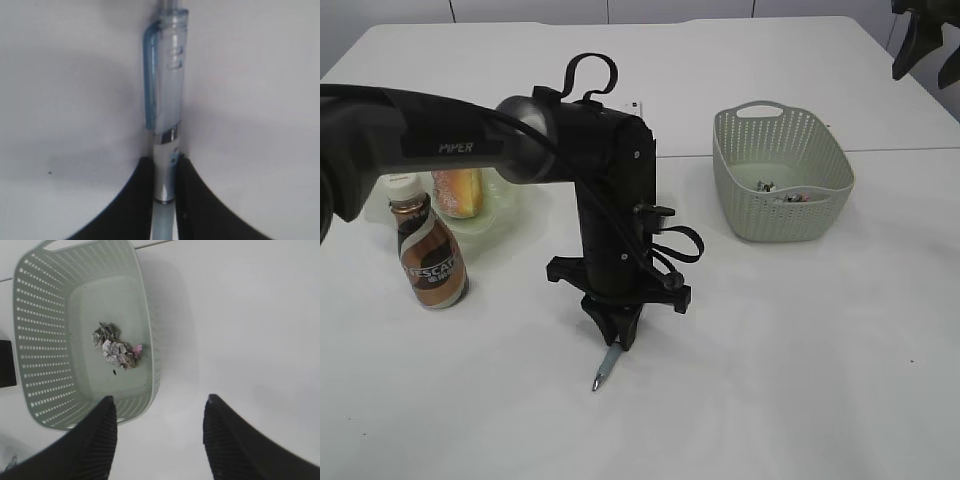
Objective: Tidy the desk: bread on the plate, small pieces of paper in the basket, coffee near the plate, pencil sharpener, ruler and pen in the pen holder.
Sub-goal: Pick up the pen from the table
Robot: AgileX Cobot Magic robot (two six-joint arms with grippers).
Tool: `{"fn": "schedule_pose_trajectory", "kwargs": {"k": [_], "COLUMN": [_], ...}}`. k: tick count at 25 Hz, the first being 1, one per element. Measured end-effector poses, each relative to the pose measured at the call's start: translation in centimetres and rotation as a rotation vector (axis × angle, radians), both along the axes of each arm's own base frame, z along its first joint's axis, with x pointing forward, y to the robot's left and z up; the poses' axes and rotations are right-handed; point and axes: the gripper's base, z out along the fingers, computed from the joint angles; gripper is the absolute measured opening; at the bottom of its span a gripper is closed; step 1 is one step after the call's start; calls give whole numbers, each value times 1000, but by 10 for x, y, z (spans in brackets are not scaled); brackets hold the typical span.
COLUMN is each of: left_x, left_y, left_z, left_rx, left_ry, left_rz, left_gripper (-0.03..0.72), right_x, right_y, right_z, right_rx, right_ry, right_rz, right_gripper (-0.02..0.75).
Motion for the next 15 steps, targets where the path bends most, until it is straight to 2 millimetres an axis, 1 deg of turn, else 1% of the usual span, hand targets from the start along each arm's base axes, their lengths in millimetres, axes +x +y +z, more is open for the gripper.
{"fn": "schedule_pose_trajectory", "kwargs": {"k": [3, 8, 10, 12, 15], "left_x": [-1, -11, -16, -17, -20], "left_y": [-2, -11, -11, -11, -9], "left_z": [0, 2, 4, 13, 33], "left_rx": [16, 56, 79, 76, 54], "left_ry": [-12, -40, -26, -30, -57], "left_rz": [-18, -82, -97, -99, -98], "left_gripper": [66, 65, 65, 64, 64], "right_x": [0, 0, 0, 0, 0], "right_y": [0, 0, 0, 0, 0], "right_z": [0, 0, 0, 0, 0], "right_rx": [-1, -2, -2, -3, -3], "right_ry": [0, 0, 0, -1, -1], "right_rz": [1, 3, 3, 5, 5], "right_gripper": [407, 407, 407, 407, 407]}}
